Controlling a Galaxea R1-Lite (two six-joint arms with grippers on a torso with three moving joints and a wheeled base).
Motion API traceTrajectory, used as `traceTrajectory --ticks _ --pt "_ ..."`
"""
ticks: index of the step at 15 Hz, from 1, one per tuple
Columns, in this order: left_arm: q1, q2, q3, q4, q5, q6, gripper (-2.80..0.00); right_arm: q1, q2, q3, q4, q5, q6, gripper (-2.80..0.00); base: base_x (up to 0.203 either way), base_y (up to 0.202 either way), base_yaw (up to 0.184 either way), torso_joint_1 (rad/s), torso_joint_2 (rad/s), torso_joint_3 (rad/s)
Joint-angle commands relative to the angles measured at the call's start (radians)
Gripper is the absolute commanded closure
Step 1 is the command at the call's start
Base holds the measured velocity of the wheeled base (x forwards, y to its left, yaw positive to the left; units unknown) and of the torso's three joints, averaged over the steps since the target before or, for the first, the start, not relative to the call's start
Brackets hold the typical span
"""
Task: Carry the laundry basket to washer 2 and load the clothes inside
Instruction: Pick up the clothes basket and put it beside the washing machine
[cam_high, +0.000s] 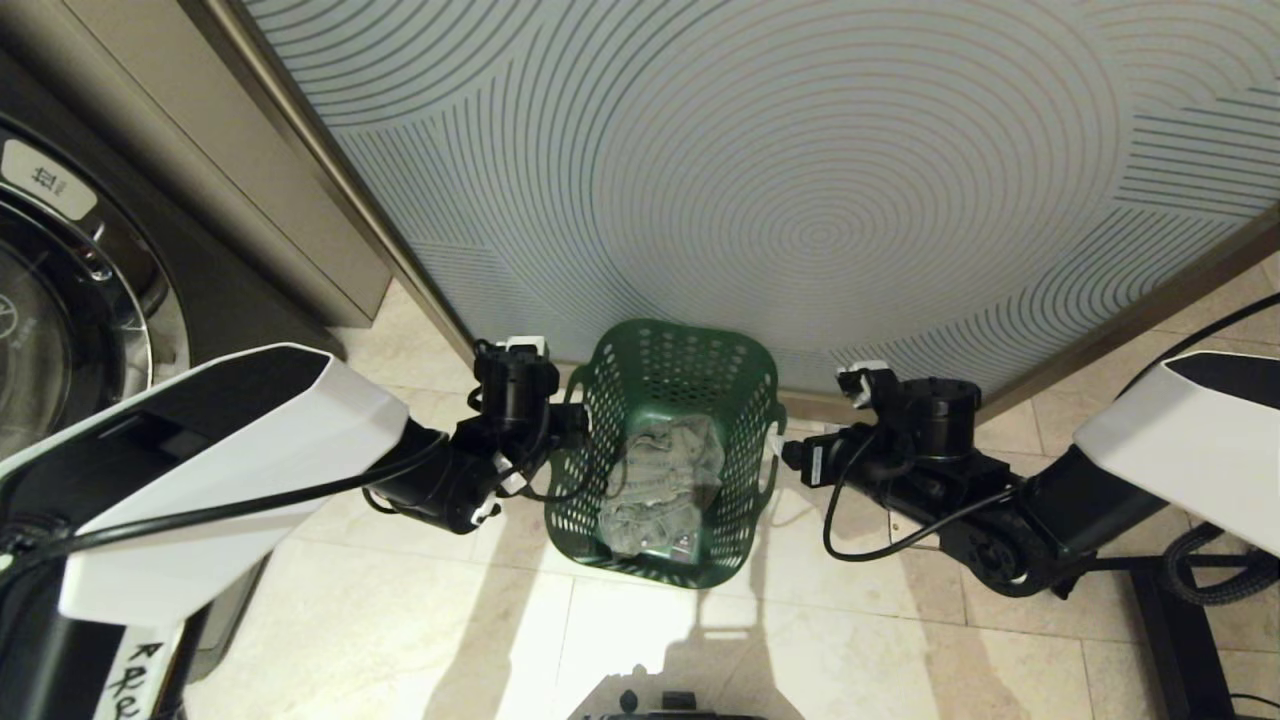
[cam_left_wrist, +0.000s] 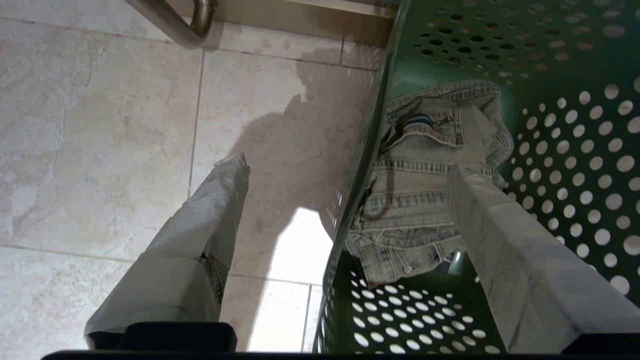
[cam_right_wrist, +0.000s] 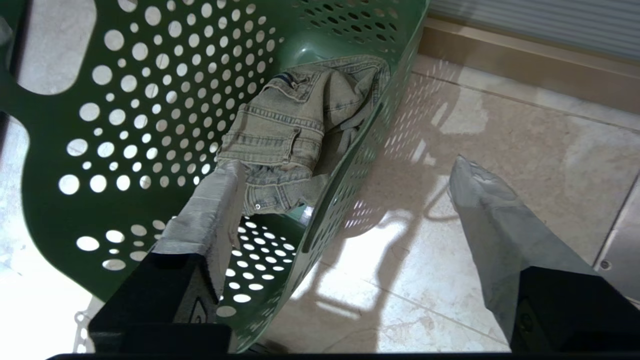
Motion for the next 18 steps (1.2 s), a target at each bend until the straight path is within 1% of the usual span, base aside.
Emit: traceTrajectory --ticks 1,10,15,17,18 --pt "0.005 0.022 -0.021 -0.007 0.003 0.0 -2.8 0.001 0.041 -0.02 -0.007 0.0 0.002 -2.8 0.0 0.0 0.0 0.0 0.0 0.0" --pt "0.017 0.134 -0.106 -0.007 0.001 0.026 -2.8 0.0 0.173 -0.115 -0.008 -0.003 0.01 -2.8 0.0 0.0 0.0 0.0 0.0 0.0" --pt "0.032 0.16 -0.129 -0.007 -0.005 0.034 -2.8 -0.001 0.237 -0.208 0.0 -0.007 0.011 -2.8 0.0 0.0 0.0 0.0 0.0 0.0" --pt "0.036 0.167 -0.129 -0.007 -0.006 0.047 -2.8 -0.001 0.253 -0.27 0.059 -0.017 0.013 -2.8 0.0 0.0 0.0 0.0 0.0 0.0" --pt "0.037 0.167 -0.129 -0.007 -0.011 0.049 -2.8 0.0 0.259 -0.311 0.109 -0.042 0.024 -2.8 0.0 0.0 0.0 0.0 0.0 0.0"
